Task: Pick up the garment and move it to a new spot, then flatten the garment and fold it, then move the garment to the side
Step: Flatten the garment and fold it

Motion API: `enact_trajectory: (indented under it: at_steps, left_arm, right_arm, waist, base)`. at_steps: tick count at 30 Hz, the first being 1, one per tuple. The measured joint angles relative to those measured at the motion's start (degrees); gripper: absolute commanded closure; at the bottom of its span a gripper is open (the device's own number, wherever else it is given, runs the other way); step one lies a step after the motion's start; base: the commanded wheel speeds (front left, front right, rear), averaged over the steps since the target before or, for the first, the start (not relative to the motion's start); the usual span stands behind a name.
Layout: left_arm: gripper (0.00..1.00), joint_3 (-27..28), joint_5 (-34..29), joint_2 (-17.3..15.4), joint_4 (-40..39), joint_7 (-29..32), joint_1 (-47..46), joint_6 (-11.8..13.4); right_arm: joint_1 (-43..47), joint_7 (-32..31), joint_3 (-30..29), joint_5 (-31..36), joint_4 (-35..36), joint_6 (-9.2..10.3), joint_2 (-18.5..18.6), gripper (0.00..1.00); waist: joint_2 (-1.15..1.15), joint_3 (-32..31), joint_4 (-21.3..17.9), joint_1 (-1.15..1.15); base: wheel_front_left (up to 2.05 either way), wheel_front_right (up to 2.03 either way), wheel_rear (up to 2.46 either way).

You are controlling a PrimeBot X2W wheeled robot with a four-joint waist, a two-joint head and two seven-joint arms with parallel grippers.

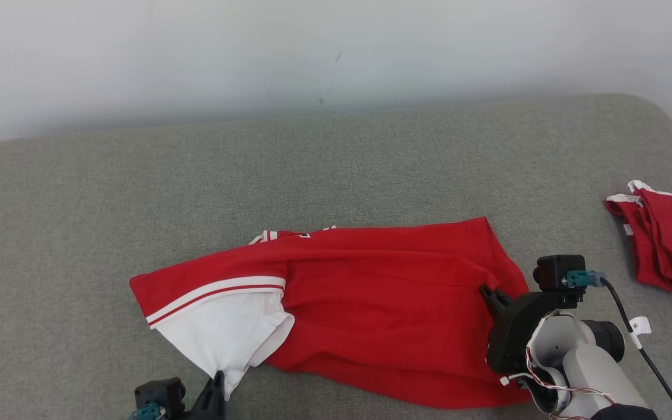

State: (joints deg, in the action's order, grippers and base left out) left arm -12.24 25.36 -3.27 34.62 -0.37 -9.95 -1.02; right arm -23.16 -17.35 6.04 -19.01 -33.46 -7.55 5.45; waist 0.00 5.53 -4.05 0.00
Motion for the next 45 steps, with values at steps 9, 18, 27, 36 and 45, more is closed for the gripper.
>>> enact_trajectory:
  at_steps: [9, 18, 27, 36, 45]
  left_arm:
    - [1.0, 3.75, 5.34, 0.37, -3.53, -6.47, 0.47, -1.53]
    - [1.0, 9.28, 14.02, -0.9, -16.39, -9.33, -1.27, -4.45]
    - [1.0, 12.91, 17.56, -5.48, -31.26, -2.55, -10.79, -2.43]
    - [1.0, 11.99, 17.77, -8.83, -34.27, 4.08, -27.49, -1.3]
    - [1.0, 12.91, 20.94, -8.35, -29.51, 5.97, -41.31, -0.35]
  right_arm:
    - [-0.83, 2.94, 1.36, -2.31, 1.91, 0.0, 0.87, 1.0]
    - [-1.39, 4.61, 2.2, -6.01, 11.49, 0.0, 3.54, 1.0]
    - [-4.83, 0.51, 2.99, -7.13, 19.84, 0.0, 7.46, 1.0]
    - [-15.12, -0.79, 3.26, -6.65, 24.57, 0.0, 10.67, 1.0]
    - [-24.85, -0.27, 5.0, -7.1, 24.03, 0.0, 12.05, 1.0]
  waist:
    - [0.01, -0.3, 0.12, 0.0]
    - [0.01, -1.65, 0.04, 0.0]
    - [0.01, -1.77, -0.26, 0.0]
    - [0.0, -0.01, -1.28, 0.0]
    - [0.01, 3.22, -2.57, 0.0]
  base:
    - [0.0, 0.0, 0.0]
    - [0.0, 0.0, 0.0]
    - [0.0, 0.0, 0.0]
    - [0.0, 0.0, 0.0]
    - [0.0, 0.0, 0.0]
